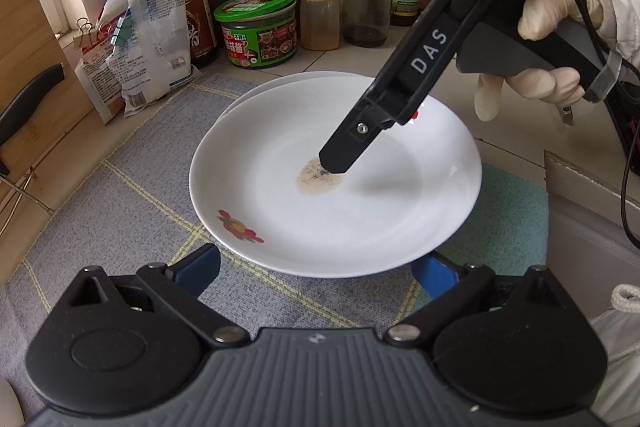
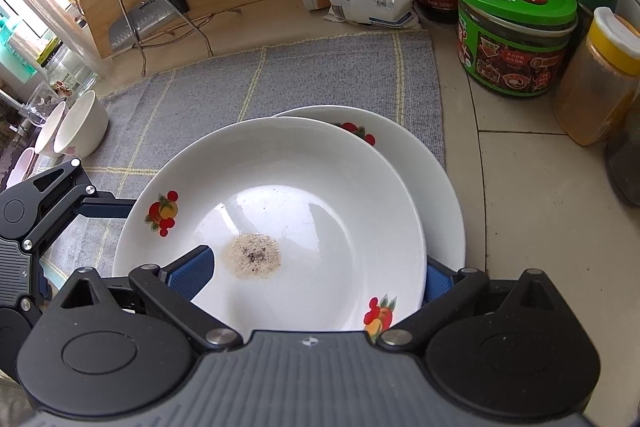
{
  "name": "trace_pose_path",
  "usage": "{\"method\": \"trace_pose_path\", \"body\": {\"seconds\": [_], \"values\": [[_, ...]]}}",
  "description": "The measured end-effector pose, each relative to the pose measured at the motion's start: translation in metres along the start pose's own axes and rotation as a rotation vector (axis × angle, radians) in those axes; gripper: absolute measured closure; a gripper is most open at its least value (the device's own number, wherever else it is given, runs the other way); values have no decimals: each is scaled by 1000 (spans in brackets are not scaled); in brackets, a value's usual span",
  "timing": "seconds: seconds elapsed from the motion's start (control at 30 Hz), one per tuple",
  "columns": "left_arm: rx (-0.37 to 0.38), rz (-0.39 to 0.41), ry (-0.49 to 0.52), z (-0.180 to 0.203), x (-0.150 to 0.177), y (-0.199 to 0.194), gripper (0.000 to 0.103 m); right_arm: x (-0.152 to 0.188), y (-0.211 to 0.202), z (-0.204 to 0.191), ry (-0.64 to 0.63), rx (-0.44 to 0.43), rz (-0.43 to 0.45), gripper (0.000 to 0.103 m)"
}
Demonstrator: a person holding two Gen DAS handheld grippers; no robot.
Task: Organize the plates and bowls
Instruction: 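Lower the stained plate onto the plate stack with the right gripper, then open the right gripper and withdraw it from the stack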
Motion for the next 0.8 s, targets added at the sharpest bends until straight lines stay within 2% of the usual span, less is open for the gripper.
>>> {"method": "trace_pose_path", "body": {"seconds": [0.33,0.8], "values": [[-5,-4,-20,-9,2,6,2,8,-8,0,22,7,1,0],[15,32,-23,-10,1,1,2,14,-24,-3,40,44,29,0]]}}
Point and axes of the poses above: each gripper's, at about its wrist camera, not at the fingertips, and y roughly the way its jaws point, z to its right, x to its underside, the point moved 1 cm from there along y, roughly the way its jaws point, and after that the axes turned 5 degrees about z, right-handed, at the moved point
